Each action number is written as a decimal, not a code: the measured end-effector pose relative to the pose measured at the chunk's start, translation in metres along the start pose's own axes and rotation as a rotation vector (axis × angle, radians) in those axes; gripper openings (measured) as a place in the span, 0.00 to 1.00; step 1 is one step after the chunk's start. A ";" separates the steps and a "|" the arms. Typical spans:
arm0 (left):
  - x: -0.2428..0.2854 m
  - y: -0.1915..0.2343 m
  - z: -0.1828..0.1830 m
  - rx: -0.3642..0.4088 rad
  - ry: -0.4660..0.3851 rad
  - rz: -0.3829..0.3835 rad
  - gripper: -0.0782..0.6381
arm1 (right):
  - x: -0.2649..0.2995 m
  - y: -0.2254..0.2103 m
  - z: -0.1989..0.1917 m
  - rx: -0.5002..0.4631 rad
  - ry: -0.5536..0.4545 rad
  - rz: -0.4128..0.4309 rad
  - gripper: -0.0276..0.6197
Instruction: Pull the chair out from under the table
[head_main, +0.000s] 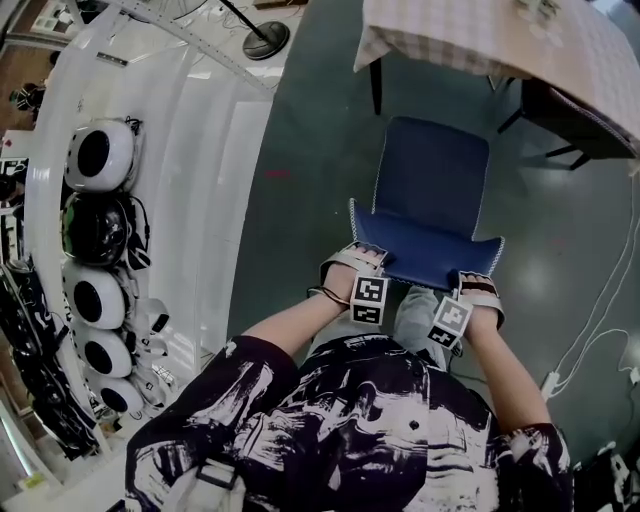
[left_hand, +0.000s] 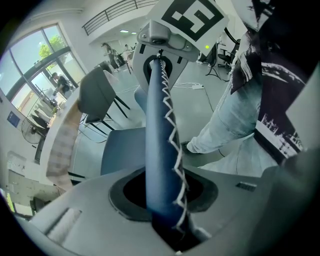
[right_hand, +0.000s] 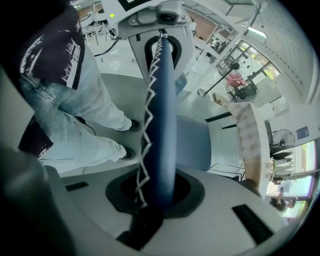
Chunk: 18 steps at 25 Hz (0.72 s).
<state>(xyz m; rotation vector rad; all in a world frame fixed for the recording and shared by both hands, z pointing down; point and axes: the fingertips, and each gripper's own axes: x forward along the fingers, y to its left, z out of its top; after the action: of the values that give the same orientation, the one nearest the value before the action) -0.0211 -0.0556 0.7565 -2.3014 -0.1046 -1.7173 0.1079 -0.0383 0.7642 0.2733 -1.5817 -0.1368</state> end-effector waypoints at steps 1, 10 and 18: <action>0.000 -0.002 -0.001 0.001 0.000 -0.002 0.26 | 0.001 0.003 0.001 0.001 0.000 0.001 0.11; -0.002 -0.021 0.000 0.000 0.001 -0.007 0.26 | -0.003 0.021 0.003 -0.027 0.005 -0.001 0.11; 0.001 -0.021 -0.004 -0.009 -0.010 -0.025 0.36 | 0.001 0.017 0.006 -0.048 -0.004 -0.036 0.19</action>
<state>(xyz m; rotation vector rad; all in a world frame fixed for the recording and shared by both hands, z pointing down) -0.0288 -0.0369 0.7617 -2.3245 -0.1279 -1.7219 0.1003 -0.0224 0.7692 0.2644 -1.5759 -0.2029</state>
